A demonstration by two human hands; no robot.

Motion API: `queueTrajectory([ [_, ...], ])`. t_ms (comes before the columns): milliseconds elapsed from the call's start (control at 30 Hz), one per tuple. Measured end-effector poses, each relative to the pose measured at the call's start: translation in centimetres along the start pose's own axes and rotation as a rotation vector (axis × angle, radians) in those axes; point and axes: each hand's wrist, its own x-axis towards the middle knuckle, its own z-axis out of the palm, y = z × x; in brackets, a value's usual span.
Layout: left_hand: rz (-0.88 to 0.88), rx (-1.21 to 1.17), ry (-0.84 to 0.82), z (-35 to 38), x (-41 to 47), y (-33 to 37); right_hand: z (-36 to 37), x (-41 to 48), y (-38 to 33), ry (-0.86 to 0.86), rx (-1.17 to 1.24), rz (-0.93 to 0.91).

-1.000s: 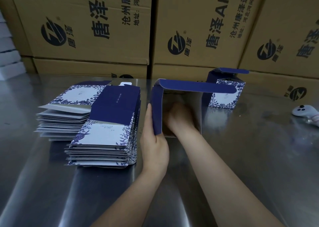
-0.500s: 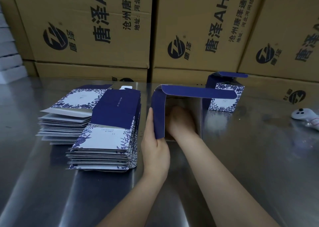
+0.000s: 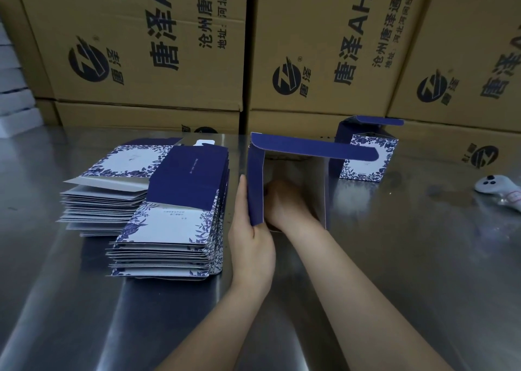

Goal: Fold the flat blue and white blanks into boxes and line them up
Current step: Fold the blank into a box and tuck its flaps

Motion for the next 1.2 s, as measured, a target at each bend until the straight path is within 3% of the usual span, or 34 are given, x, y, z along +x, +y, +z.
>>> queueTrajectory([
  [133, -0.003, 0.037, 0.002, -0.1, 0.0, 0.2, -0.2, -0.1, -0.2, -0.064, -0.011, -0.007],
  [300, -0.006, 0.127, 0.039, -0.2, 0.2, 0.8, -0.7, -0.7, -1.3, 0.098, 0.142, 0.059],
  [400, 0.008, 0.154, 0.019, -0.4, 0.2, 1.1, -1.6, -2.9, -2.6, 0.363, 0.159, -0.055],
  [600, 0.002, 0.197, 0.035, -0.9, 0.5, 1.9, -3.0, -8.3, -2.6, 1.014, 0.316, -0.598],
  [667, -0.011, 0.224, 0.052, -0.8, 0.7, 2.6, -3.9, -8.2, -0.5, 1.177, 0.353, -0.598],
  [733, 0.022, 0.224, 0.046, -0.9, 0.5, 3.2, -4.6, -7.4, 1.8, 1.235, 0.481, -0.463],
  [800, 0.041, 0.219, 0.027, -1.0, 0.3, 3.9, -4.8, -6.4, 3.8, 1.140, 0.641, -0.302],
  [933, 0.071, 0.271, -0.031, -1.2, 0.4, 4.4, -4.4, -4.6, 6.3, 0.576, 1.016, -0.148],
  [1000, 0.153, 0.318, -0.075, -1.2, 0.5, 4.0, -4.2, -4.1, 6.7, 0.406, 1.147, -0.107],
  [1100, 0.299, 0.370, -0.132, -1.3, 0.6, 3.9, -4.3, -3.7, 6.7, 0.333, 1.246, -0.073],
  [1200, 0.304, 0.285, -0.195, -1.3, 0.7, 4.1, -4.4, -3.7, 6.5, 0.311, 1.334, -0.031],
])
